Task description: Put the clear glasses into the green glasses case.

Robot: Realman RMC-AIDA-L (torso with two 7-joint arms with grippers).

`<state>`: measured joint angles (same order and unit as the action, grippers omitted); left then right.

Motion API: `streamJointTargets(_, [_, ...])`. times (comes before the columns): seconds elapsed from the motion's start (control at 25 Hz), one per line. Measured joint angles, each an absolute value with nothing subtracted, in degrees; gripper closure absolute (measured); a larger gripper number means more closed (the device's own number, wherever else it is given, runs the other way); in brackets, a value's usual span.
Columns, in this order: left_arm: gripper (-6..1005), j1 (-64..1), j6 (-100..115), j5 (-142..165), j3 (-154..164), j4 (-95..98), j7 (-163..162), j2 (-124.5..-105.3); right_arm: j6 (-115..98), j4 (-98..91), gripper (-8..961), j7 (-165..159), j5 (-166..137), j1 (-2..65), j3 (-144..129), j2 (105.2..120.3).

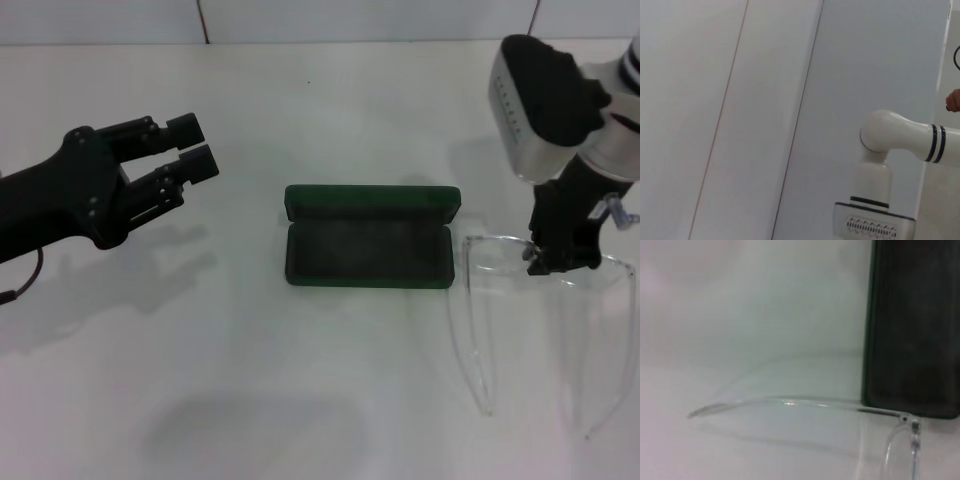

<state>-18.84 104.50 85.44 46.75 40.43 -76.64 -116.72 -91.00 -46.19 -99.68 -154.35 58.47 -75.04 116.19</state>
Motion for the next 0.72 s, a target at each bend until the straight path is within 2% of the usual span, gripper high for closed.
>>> streamJointTargets(0.44, [623, -19.13, 105.66, 85.33, 46.66, 40.42, -76.85, -116.72, -102.05, -73.97, 844, -103.96, -143.58, 45.67, -72.36, 115.83])
streamJointTargets(0.72, [626, -20.63, 110.33, 83.69, 46.98, 40.76, -77.32, -117.45, -97.19, -85.54, 844, -103.22, -126.58, 35.73, -67.23, 115.75])
